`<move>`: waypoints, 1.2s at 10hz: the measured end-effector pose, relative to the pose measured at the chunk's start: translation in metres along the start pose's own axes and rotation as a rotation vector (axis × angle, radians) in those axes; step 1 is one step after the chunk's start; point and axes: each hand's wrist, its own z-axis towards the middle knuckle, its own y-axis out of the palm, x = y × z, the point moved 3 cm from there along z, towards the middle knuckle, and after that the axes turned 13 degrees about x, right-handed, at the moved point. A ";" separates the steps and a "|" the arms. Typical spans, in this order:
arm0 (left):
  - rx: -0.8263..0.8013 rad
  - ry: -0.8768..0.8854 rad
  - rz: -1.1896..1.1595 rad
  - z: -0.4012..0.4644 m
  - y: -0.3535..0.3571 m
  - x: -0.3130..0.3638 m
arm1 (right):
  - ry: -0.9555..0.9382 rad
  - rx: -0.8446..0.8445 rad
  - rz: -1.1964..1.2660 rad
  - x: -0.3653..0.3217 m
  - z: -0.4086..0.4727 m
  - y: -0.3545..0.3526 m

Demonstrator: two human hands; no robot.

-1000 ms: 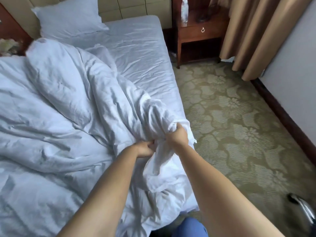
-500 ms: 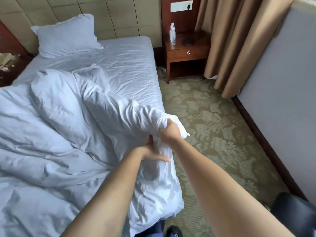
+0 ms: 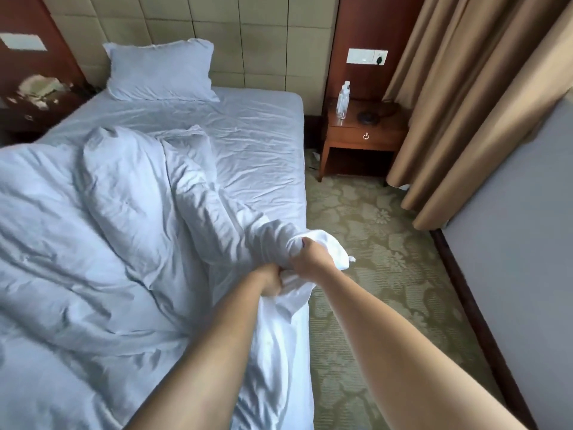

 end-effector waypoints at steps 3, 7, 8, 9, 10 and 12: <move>0.053 -0.255 -0.098 0.021 0.026 0.071 | -0.264 -0.197 -0.069 0.061 0.056 -0.037; 0.240 -0.602 -0.246 -0.036 0.020 0.129 | -0.579 -0.424 -0.145 0.086 0.048 -0.078; 0.234 -0.644 -0.255 -0.045 0.024 0.128 | -0.624 -0.443 -0.226 0.087 0.045 -0.069; 0.204 -0.653 -0.272 -0.042 0.031 0.128 | -0.670 -0.445 -0.297 0.088 0.044 -0.067; 0.203 -0.687 -0.267 -0.037 0.041 0.126 | -0.731 -0.448 -0.362 0.092 0.046 -0.067; 0.187 -0.778 -0.254 -0.025 0.047 0.168 | -0.923 -0.477 -0.466 0.124 0.056 -0.090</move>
